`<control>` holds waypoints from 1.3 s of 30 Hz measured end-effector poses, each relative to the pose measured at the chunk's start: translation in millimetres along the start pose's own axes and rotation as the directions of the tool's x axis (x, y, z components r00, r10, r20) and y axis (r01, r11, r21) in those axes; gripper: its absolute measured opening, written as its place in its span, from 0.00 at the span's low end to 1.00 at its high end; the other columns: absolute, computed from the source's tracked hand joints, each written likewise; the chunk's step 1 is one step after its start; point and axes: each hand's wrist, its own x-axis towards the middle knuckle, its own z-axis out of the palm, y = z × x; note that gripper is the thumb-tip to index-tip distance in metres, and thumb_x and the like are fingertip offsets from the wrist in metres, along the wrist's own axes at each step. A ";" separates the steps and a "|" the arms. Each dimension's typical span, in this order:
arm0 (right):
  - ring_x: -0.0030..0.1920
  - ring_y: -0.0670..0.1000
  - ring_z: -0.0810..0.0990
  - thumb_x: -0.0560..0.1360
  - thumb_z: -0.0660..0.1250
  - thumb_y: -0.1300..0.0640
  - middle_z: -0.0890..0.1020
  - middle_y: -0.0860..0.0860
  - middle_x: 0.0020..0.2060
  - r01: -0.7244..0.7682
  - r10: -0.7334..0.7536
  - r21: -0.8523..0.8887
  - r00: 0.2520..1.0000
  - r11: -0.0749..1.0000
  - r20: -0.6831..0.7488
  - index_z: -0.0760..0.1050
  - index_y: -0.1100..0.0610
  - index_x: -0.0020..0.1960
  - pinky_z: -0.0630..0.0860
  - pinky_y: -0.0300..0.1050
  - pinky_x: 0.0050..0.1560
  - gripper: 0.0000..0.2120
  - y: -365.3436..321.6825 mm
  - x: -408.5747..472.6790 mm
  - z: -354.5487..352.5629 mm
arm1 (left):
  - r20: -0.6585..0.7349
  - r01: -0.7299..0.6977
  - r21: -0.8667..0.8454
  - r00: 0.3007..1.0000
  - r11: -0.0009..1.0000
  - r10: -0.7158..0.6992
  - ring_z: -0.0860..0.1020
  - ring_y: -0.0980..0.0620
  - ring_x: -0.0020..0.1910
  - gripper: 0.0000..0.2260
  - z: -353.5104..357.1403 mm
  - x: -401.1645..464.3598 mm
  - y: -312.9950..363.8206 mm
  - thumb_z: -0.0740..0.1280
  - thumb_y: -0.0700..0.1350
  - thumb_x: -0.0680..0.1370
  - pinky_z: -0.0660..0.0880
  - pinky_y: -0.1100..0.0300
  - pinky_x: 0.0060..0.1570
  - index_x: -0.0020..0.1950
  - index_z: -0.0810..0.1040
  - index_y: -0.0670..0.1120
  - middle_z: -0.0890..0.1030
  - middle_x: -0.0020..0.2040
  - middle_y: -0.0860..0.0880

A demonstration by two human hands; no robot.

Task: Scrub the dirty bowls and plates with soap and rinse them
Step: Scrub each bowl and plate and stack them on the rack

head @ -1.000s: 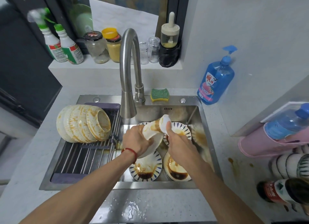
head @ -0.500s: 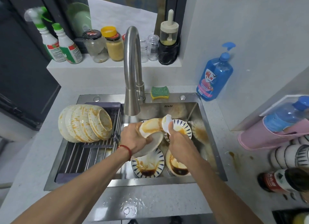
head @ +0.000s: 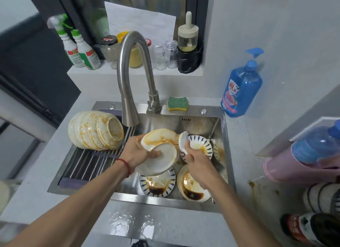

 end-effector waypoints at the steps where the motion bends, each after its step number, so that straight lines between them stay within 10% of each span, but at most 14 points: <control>1: 0.45 0.52 0.78 0.86 0.53 0.56 0.81 0.57 0.53 0.019 -0.019 0.007 1.000 1.000 0.008 0.52 0.34 0.81 0.76 0.53 0.45 0.28 0.1 -3.6 -1.0 | -0.012 0.014 -0.054 1.000 0.998 -0.014 0.85 0.48 0.51 0.21 1.0 -1.9 -0.9 0.83 0.32 0.64 0.81 0.58 0.45 0.53 0.86 0.47 0.88 0.48 0.50; 15: 0.57 0.53 0.76 0.86 0.53 0.56 0.75 0.51 0.59 0.021 -0.023 0.013 0.992 1.000 0.124 0.52 0.37 0.81 0.77 0.56 0.61 0.28 23.0 9.2 -15.2 | -0.087 0.144 -0.450 0.975 0.881 -0.204 0.84 0.40 0.57 0.29 10.9 -9.5 -7.4 0.81 0.35 0.61 0.84 0.45 0.49 0.62 0.82 0.40 0.87 0.56 0.43; 39: 0.52 0.52 0.79 0.86 0.53 0.54 0.78 0.52 0.56 0.026 -0.016 -0.072 0.990 0.997 0.141 0.52 0.38 0.81 0.80 0.60 0.58 0.26 37.2 3.1 -8.8 | -0.064 0.295 -0.655 0.895 0.696 -0.441 0.81 0.36 0.62 0.31 29.1 -8.4 -21.5 0.79 0.44 0.67 0.80 0.31 0.53 0.69 0.78 0.44 0.84 0.63 0.41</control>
